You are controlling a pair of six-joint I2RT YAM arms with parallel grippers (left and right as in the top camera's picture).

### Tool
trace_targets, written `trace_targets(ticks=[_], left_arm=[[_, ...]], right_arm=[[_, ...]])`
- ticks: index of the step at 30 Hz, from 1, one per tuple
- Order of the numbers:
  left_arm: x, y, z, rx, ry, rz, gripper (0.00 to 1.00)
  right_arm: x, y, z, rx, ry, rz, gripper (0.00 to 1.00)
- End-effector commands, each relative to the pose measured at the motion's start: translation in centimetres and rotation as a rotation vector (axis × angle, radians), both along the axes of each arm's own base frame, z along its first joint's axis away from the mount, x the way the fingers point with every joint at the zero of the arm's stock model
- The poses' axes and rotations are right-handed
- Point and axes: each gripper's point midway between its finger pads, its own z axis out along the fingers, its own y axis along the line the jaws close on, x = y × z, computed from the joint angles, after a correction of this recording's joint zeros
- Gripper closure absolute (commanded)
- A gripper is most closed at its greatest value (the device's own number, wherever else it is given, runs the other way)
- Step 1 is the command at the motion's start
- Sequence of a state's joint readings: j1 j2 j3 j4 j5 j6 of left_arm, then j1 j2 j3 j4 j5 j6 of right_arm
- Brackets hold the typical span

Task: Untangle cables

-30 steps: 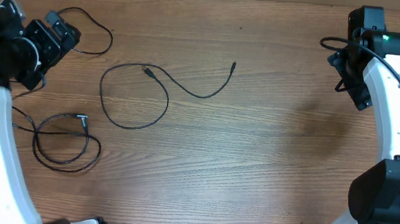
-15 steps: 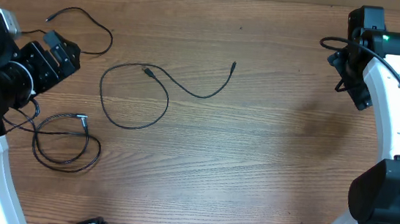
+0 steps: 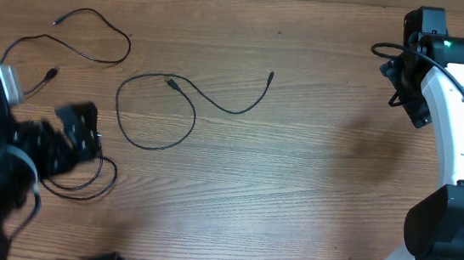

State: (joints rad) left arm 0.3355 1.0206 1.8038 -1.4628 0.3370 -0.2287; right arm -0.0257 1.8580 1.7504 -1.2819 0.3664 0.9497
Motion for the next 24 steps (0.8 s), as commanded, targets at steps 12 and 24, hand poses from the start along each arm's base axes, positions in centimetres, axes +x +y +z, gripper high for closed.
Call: trace_targets(ticks=[12, 24], left_arm=[[-5.8, -2.0, 0.3, 0.120, -0.061, -0.068, 0.01], [-6.6, -2.4, -0.7, 0.103, -0.015, -0.081, 0.00]], right_arm=[[0.4, -0.4, 1.0, -0.012, -0.036, -0.018, 0.00], [0.4, -0.4, 1.0, -0.012, -0.036, -0.018, 0.00]])
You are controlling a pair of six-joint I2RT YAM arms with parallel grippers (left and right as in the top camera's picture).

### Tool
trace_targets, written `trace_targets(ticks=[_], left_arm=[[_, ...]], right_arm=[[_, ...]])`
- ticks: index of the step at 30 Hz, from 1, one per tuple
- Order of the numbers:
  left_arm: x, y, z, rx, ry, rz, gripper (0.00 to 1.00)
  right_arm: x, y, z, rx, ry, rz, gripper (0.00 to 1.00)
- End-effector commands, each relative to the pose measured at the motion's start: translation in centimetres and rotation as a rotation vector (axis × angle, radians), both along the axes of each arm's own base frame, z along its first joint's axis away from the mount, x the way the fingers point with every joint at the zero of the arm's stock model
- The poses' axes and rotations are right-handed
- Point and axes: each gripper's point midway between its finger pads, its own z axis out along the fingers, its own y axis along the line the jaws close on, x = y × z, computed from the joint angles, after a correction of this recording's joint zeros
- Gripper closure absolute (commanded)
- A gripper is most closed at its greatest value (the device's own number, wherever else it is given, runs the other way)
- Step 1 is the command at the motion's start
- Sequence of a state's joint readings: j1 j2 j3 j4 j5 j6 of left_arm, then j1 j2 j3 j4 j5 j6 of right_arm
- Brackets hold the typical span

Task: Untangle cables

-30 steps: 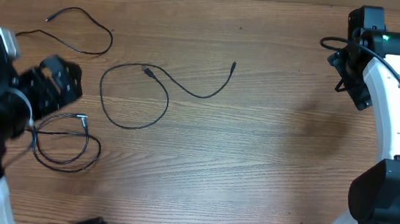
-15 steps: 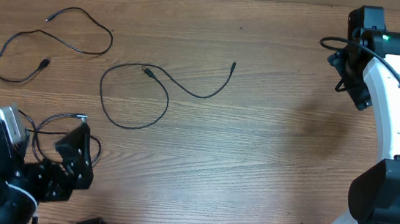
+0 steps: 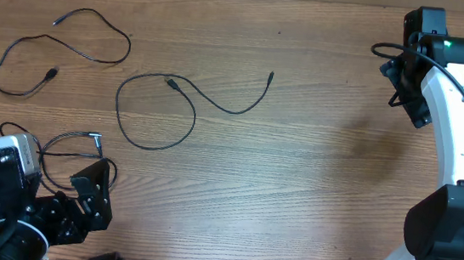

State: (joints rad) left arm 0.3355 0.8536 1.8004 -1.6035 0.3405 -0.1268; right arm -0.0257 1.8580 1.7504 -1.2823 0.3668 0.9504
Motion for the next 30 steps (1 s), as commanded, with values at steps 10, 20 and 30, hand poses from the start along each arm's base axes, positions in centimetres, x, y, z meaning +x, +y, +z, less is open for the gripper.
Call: trace_targets(ticks=[10, 20, 30], left_arm=[[-2.3, -3.0, 0.2, -0.009, -0.050, -0.196, 0.01], [-7.1, -3.5, -1.9, -0.009, -0.268, -0.132, 0.01], [-6.6, -3.3, -6.8, 0.026, -0.388, -0.121, 0.01]], right_arm=[[0.4, -0.4, 1.0, -0.012, -0.036, -0.017, 0.00], [0.4, -0.4, 1.0, -0.012, -0.036, -0.017, 0.00], [0.4, -0.4, 1.0, -0.012, -0.036, -0.017, 0.00]])
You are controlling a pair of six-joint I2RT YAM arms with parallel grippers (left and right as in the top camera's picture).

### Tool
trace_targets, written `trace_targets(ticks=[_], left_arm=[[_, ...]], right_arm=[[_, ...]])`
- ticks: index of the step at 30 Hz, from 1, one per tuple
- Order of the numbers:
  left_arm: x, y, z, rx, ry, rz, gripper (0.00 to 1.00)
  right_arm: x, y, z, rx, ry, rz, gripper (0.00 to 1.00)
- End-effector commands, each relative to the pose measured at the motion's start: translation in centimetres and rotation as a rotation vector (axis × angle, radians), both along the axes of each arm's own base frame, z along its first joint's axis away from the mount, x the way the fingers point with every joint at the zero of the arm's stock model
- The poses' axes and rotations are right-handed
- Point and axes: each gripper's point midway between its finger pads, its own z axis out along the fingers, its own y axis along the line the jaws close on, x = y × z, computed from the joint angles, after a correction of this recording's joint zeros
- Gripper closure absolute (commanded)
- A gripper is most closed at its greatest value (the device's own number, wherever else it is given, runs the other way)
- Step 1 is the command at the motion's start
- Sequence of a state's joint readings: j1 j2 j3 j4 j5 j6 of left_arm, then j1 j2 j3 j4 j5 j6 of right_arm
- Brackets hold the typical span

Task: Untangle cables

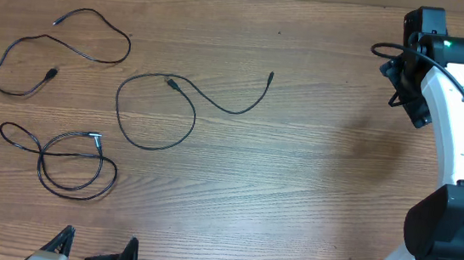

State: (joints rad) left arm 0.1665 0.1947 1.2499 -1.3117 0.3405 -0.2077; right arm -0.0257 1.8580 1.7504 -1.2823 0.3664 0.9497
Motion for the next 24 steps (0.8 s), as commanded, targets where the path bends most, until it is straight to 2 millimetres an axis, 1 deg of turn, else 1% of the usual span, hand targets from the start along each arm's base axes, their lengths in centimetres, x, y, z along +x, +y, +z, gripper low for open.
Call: trace_targets(ticks=[1, 8, 13, 15, 17, 19, 21, 23, 24], left_arm=[[1.1, 0.3, -1.7, 0.000, -0.022, 0.012, 0.01], [4.5, 1.0, -3.8, 0.101, -0.130, 0.006, 0.01], [7.7, 1.6, -5.7, 0.211, -0.160, -0.015, 0.01], [9.1, 1.9, -6.8, 0.270, -0.168, -0.025, 0.01], [10.5, 2.1, -8.2, 0.324, -0.173, -0.037, 0.01], [11.8, 2.3, -10.4, 0.348, -0.149, -0.049, 0.00], [12.7, 2.4, -12.6, 0.339, -0.110, -0.061, 0.00], [13.6, 2.2, -14.6, 0.291, -0.084, -0.072, 0.01], [14.0, 2.2, -15.1, 0.263, -0.082, -0.068, 0.00]], right_arm=[[0.4, -0.4, 1.0, -0.012, -0.036, -0.018, 0.00], [0.4, -0.4, 1.0, -0.012, -0.036, -0.018, 0.00], [0.4, -0.4, 1.0, -0.012, -0.036, -0.018, 0.00], [0.4, -0.4, 1.0, -0.012, -0.036, -0.018, 0.00], [0.4, -0.4, 1.0, -0.012, -0.036, -0.018, 0.00], [0.4, -0.4, 1.0, -0.012, -0.036, -0.018, 0.00], [0.4, -0.4, 1.0, -0.012, -0.036, -0.018, 0.00], [0.4, -0.4, 1.0, -0.012, -0.036, -0.018, 0.00], [0.4, -0.4, 1.0, -0.012, -0.036, -0.018, 0.00]])
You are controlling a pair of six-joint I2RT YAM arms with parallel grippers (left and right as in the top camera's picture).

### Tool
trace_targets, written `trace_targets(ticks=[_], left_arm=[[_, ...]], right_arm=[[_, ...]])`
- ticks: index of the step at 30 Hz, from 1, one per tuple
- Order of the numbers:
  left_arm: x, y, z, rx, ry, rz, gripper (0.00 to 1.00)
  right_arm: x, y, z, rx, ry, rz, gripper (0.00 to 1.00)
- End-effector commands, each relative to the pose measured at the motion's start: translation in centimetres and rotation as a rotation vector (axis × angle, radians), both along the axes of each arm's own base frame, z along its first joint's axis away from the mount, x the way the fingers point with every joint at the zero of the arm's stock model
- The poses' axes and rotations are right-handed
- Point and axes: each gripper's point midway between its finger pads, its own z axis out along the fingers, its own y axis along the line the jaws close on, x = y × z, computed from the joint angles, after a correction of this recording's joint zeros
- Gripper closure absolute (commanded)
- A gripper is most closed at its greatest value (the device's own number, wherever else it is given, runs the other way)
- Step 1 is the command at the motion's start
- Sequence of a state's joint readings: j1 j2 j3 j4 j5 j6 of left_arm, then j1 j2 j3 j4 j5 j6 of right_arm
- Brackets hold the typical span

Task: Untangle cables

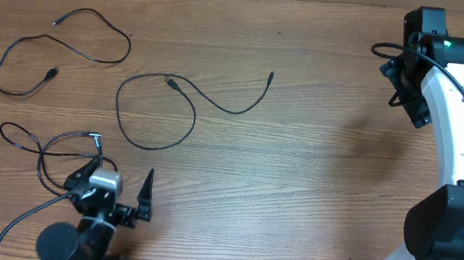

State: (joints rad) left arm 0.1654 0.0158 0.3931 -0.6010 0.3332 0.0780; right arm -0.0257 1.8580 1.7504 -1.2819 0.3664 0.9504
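Note:
Three thin black cables lie apart on the wooden table. One cable snakes at the far left. A second cable makes a loop in the middle, its free end reaching right. The third cable lies coiled at the near left. My left gripper stands open over the near right part of that coil and hides some of it. Folded at the far right edge is my right gripper, away from every cable; its fingers cannot be made out.
The white right arm runs along the table's right side. A black cord trails from the left arm at the near edge. Bare wood covers the middle and right of the table.
The left gripper was almost out of view at the near edge, only its fingertips showing. Now it is farther up the table, open over the near-left coil. Cables and right arm are unchanged.
The left arm first hung over the near-left coil at the left edge. Then it stood in the near-left corner, with the coil lying free. Then only its fingertips showed at the near edge. Now it is back at the coil, open. The right arm stayed still.

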Motion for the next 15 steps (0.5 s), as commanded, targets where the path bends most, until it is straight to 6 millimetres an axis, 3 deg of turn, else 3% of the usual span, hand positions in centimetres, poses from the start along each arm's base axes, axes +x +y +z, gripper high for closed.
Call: trace_targets(ticks=[1, 8, 15], left_arm=[[1.1, 0.0, -2.1, -0.036, 0.004, -0.001, 0.01], [2.8, 2.0, -8.0, -0.211, 0.104, 0.156, 0.01], [3.4, 3.3, -6.9, -0.181, 0.032, 0.219, 0.01]], right_arm=[[0.4, -0.4, 1.0, -0.012, -0.035, -0.017, 0.00], [0.4, -0.4, 1.0, -0.012, -0.035, -0.017, 0.00], [0.4, -0.4, 1.0, -0.012, -0.035, -0.017, 0.00]])
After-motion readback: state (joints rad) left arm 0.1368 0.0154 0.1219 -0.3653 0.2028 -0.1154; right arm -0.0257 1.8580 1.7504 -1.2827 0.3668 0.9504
